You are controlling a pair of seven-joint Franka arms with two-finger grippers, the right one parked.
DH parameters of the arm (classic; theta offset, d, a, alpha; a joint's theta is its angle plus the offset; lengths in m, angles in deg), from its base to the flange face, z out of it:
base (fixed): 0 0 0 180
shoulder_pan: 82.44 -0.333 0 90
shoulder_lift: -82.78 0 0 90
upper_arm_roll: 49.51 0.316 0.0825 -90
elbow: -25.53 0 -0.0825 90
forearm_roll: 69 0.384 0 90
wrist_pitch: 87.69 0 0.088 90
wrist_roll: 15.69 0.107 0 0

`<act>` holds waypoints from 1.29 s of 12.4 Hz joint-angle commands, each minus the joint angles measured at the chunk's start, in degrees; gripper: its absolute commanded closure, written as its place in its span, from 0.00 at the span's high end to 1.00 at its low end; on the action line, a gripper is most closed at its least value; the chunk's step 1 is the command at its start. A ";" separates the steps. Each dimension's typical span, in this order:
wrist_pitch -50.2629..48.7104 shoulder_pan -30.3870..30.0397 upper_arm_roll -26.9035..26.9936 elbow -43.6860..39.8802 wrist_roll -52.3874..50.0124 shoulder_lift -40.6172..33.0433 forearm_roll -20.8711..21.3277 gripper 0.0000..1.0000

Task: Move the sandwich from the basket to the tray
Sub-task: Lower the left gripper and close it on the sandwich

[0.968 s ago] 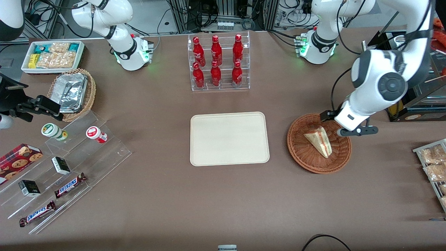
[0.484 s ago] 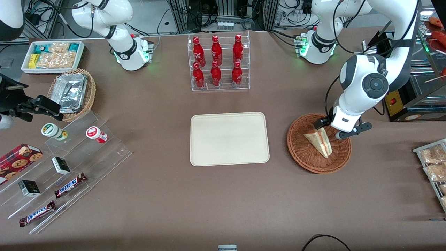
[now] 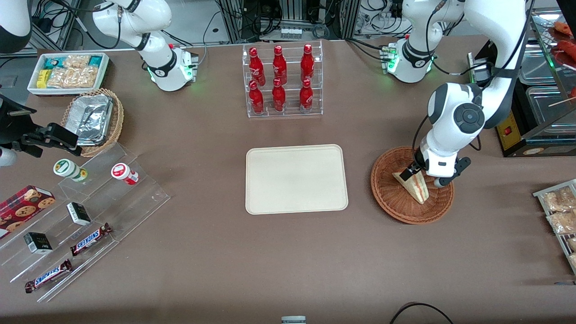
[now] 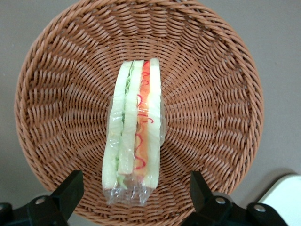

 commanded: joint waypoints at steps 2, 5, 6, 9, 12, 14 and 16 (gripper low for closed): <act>1.36 0.41 0.28 -0.35 -2.30 1.83 0.58 1.00; 3.47 0.41 0.28 -0.35 -1.95 3.76 1.02 1.00; 4.08 0.41 0.28 -0.35 -1.95 4.38 1.98 1.00; 4.35 0.41 0.37 -0.35 -1.68 4.38 2.87 0.45; 3.39 0.41 0.37 -0.18 -0.11 2.81 3.57 0.12; -3.43 0.41 0.29 -0.61 4.09 -0.35 3.57 0.12; -9.42 0.67 -0.59 -2.36 7.45 -2.56 3.57 0.11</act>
